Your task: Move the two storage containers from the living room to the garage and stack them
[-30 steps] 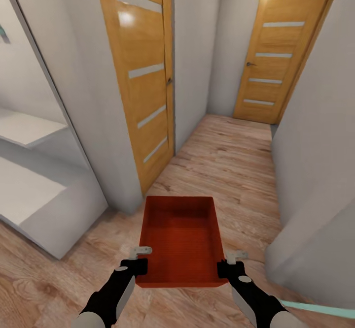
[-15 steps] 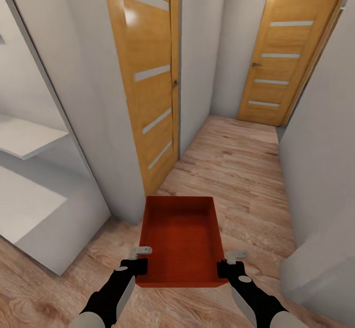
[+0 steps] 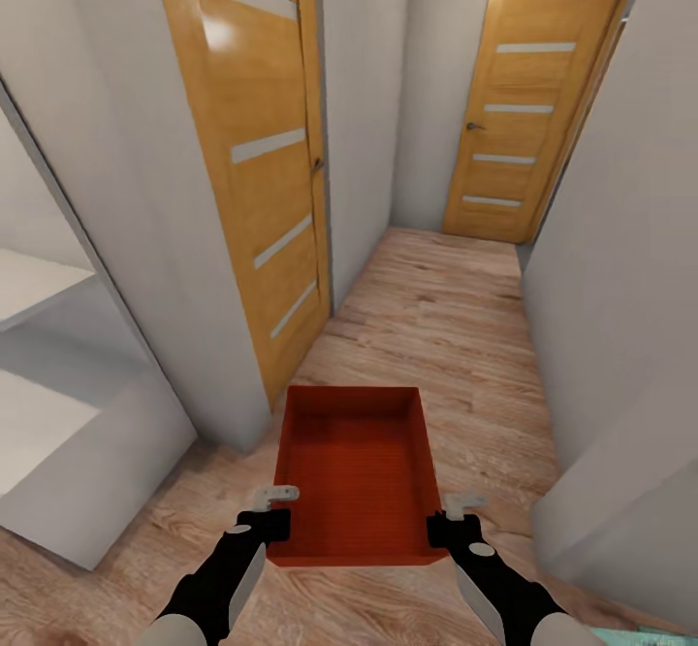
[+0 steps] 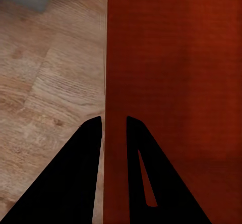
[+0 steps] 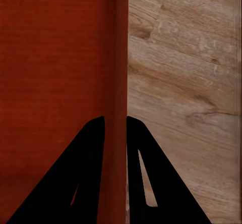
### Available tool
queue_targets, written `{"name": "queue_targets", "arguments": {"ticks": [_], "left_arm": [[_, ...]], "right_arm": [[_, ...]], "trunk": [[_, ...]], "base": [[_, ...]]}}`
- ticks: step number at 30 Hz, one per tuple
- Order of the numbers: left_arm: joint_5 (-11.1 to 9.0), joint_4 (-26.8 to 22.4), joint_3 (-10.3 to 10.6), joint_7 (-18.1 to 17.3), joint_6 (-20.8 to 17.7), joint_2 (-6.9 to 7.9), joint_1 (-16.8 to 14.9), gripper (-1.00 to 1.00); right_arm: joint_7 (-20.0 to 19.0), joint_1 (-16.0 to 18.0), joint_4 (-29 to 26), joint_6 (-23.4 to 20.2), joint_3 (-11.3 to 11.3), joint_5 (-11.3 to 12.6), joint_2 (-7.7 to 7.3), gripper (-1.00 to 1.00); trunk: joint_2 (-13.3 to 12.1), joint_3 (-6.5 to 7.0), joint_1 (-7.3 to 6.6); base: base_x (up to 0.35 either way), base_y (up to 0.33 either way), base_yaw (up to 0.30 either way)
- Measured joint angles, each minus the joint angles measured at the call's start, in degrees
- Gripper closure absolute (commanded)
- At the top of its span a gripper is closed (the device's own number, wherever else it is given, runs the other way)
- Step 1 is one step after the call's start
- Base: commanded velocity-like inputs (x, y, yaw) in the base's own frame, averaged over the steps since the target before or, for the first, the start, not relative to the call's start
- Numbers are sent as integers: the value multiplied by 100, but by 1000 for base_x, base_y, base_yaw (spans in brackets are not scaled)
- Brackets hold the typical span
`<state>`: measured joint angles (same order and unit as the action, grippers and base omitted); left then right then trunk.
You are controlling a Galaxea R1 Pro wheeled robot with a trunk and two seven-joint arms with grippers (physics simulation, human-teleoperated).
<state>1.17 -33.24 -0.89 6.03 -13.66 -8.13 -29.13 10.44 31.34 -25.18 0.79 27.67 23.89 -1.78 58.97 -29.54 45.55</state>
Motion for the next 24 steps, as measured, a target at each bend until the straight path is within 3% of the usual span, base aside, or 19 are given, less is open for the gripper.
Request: {"name": "queue_targets", "arguments": {"ticks": [19, 24], "left_arm": [[2, 0, 0, 0, 0, 0, 0, 100], [3, -3, 0, 0, -1, 1, 0, 100]], "right_arm": [[5, 0, -1, 0, 4, 3, 1, 100], [11, 1, -3, -1, 9, 7, 2, 100]], "trunk": [[0, 0, 0], [0, 0, 0]], "base": [[0, 0, -238], [0, 0, -113]]}}
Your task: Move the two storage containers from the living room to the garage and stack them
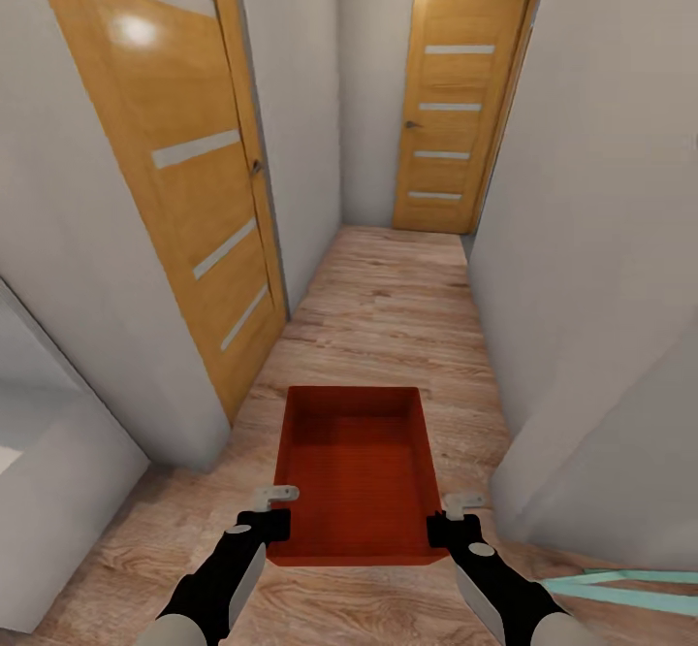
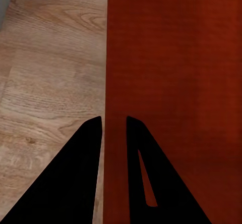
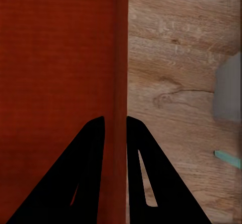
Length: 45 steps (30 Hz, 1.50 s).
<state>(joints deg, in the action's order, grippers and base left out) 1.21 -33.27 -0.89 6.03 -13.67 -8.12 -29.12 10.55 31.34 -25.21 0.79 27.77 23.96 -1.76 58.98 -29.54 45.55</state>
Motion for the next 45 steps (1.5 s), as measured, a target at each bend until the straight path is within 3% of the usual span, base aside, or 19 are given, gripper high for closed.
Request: {"name": "queue_targets", "arguments": {"ticks": [8, 34, 45], "left_arm": [[7, -2, -2, -2, -1, 0, 0, 100], [3, 5, -1, -2, 0, 1, 0, 100], [2, 0, 0, -2, 0, 1, 0, 100]], "right_arm": [[4, 0, 0, -1, 4, 3, 1, 100], [8, 0, 5, -1, 9, 8, 2, 100], [9, 0, 0, -1, 9, 7, 1, 100]], "trunk": [[0, 0, -2], [0, 0, -3], [0, 0, 0]], "base": [[81, 58, -7], [274, 123, 0], [50, 0, 0]]}}
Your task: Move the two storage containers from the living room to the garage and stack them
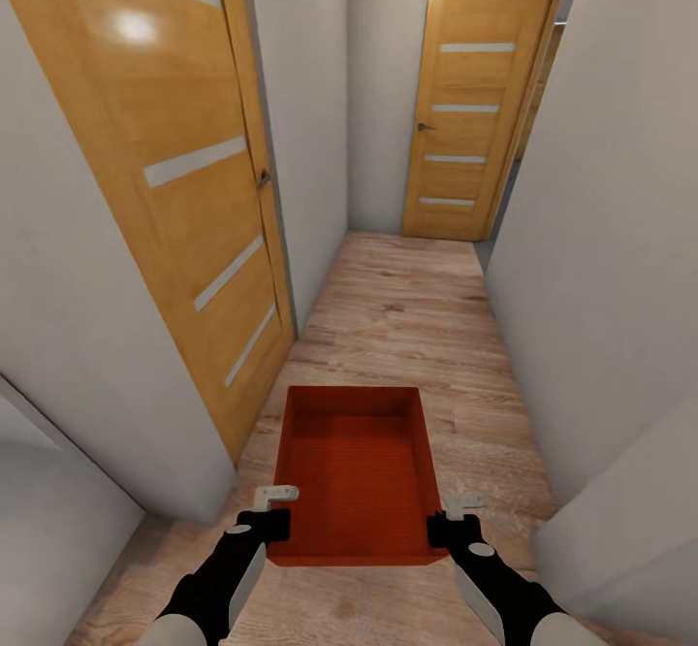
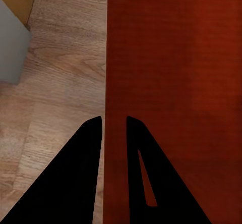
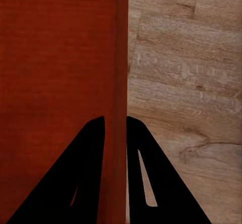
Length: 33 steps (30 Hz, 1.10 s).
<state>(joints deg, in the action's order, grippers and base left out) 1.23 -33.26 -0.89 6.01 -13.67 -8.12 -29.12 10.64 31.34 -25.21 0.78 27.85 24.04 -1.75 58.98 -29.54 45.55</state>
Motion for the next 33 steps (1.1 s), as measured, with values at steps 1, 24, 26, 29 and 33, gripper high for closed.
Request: {"name": "queue_targets", "arguments": {"ticks": [1, 24, 26, 29, 33], "left_arm": [[0, 0, 0, 0, 0, 0, 0, 100], [-5, 1, 0, 1, 4, -1, -1, 100], [-8, 1, 2, 3, 2, -1, -1, 100], [-9, 0, 4, 5, 0, 0, 0, 100], [-8, -1, -1, 2, 0, 0, 0, 100]], "right_arm": [[-1, 0, -1, 0, -1, 0, -1, 100], [-9, -1, -3, 1, -9, -7, -3, 100], [-8, -1, -2, 1, -7, -5, -3, 100], [-4, 0, 0, 0, -3, -3, -1, 100], [-3, 0, -1, 0, -1, -1, -1, 100]], "trunk": [[0, 0, 0], [0, 0, 0], [0, 0, 0], [0, 0, -3], [1, 0, -3]], "base": [[1, 0, 0], [0, 0, -216], [24, 0, -205], [205, 0, -70], [309, 0, -14]]}}
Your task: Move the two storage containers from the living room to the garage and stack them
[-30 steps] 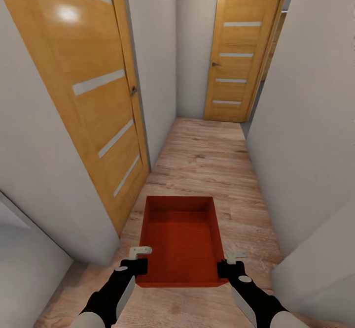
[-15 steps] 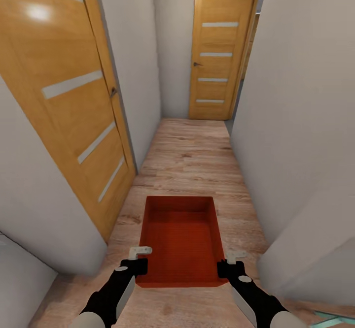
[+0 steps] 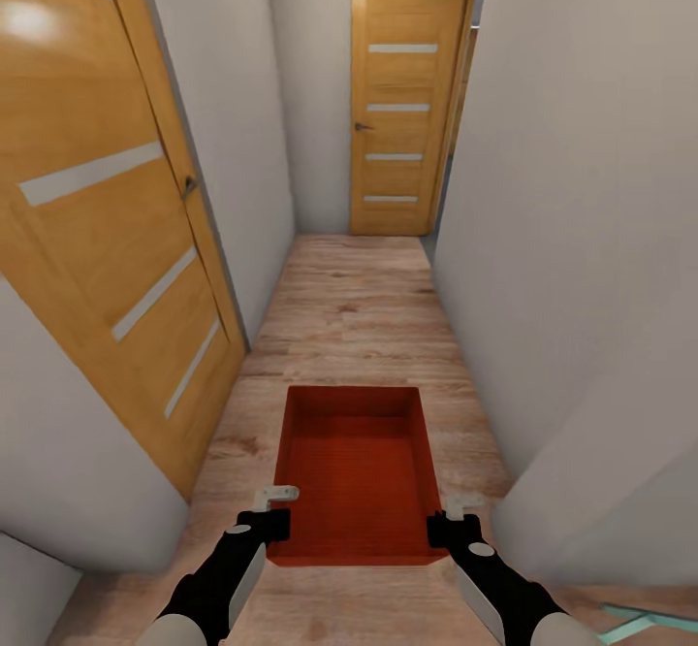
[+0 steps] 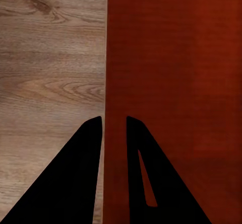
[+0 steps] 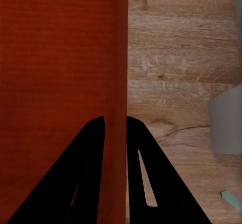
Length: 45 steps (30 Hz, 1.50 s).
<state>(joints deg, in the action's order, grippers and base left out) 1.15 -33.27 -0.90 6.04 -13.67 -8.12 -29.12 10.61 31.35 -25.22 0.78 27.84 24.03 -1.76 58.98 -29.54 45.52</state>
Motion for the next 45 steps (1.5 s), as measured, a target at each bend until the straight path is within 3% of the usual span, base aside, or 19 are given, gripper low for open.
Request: {"name": "queue_targets", "arguments": {"ticks": [45], "left_arm": [[-3, 4, 1, 0, 3, -1, 0, 100]], "right_arm": [[-12, 0, 3, 1, -9, -8, -2, 100]], "trunk": [[0, 0, 0]], "base": [[335, 0, 0]]}}
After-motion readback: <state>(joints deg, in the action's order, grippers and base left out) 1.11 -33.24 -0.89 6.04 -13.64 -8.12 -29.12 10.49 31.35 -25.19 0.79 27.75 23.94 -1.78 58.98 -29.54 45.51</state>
